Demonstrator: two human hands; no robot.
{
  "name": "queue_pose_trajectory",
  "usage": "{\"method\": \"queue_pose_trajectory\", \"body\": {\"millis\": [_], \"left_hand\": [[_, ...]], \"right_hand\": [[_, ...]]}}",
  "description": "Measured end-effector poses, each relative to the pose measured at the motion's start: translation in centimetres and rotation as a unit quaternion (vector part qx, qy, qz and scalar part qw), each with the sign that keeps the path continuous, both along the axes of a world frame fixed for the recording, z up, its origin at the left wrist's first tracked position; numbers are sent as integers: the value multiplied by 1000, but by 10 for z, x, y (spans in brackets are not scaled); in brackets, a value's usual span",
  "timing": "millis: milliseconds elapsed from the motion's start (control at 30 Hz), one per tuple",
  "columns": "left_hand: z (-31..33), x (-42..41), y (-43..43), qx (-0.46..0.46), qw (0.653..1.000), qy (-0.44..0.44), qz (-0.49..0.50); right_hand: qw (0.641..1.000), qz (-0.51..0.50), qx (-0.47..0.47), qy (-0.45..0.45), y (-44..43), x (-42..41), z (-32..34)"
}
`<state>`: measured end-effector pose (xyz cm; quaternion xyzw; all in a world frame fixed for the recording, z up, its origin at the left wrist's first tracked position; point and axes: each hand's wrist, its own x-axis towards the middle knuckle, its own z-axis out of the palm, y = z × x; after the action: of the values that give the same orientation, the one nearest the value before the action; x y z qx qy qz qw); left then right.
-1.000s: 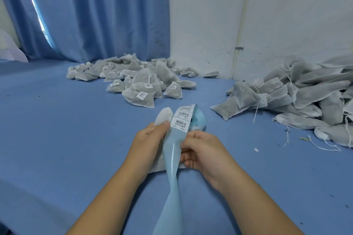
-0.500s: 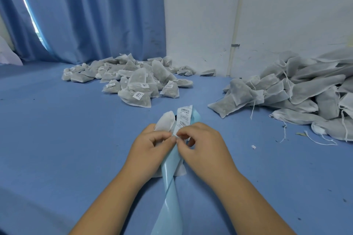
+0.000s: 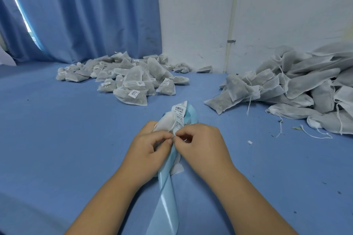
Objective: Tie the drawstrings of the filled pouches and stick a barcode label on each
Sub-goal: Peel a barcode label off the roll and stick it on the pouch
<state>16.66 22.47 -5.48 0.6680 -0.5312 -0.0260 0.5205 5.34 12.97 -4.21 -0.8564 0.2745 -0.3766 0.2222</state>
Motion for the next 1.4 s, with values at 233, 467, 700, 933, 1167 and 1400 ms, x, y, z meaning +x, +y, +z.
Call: {"method": "queue_pose_trajectory", "body": {"millis": [233,467,700,933,1167,1400], "left_hand": [[1,-2,0,-1,996,-93,-2],[1,-3,2,12,998,-63,0],[2,-3,0,19,999,44,17],[5,1,3,39,988,145,47],[6,5,7,55,981,175,67],[7,24,16,62,984,109,127]], "right_hand": [[996,27,83,-1,-4,-4,3],[996,23,91,5,-4,-5,4],[991,17,128,-46,-6,-2,3],[953,18,278,-120,-14,-6,8],[923,14,350,-160,-27,-18,15],[919,5,362,-157,-50,-54,16]]}}
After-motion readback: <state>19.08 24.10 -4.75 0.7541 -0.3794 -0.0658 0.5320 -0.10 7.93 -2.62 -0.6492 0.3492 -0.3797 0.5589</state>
